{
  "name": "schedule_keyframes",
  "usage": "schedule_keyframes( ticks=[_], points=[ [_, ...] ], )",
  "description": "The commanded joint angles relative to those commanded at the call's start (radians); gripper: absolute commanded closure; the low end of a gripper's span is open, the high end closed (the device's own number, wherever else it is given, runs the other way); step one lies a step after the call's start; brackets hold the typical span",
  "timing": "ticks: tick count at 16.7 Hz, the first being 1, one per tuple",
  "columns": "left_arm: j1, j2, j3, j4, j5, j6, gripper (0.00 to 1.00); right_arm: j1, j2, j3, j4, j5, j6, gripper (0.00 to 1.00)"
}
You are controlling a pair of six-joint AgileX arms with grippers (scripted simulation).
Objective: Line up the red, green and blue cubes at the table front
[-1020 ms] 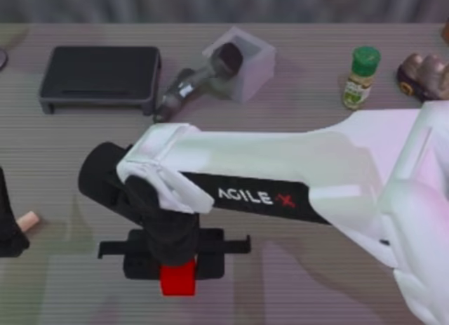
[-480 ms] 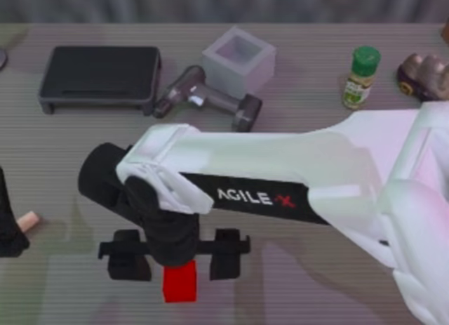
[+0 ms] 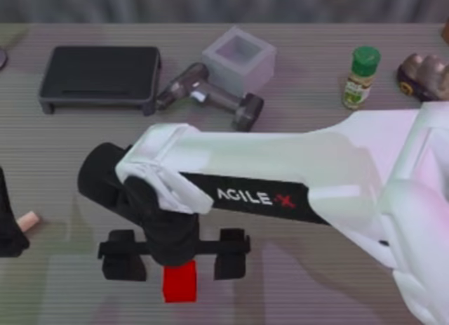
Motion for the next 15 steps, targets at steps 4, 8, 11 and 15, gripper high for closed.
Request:
schedule_keyframes(
  ticks=[4,8,11,15],
  points=[
    [0.0,0.0,0.0,0.0,0.0,0.0,0.0,0.004,-0.024,0.082,-0.109,0.0,0.005,0.0],
    [0.0,0.0,0.0,0.0,0.0,0.0,0.0,0.012,-0.057,0.168,-0.228,-0.001,0.002,0.0],
    [0.0,0.0,0.0,0.0,0.0,0.0,0.0,0.012,-0.06,0.173,-0.234,-0.001,0.002,0.0],
    [0.0,0.0,0.0,0.0,0.0,0.0,0.0,-0.01,-0.06,0.164,-0.228,-0.001,-0.032,0.0]
  ],
)
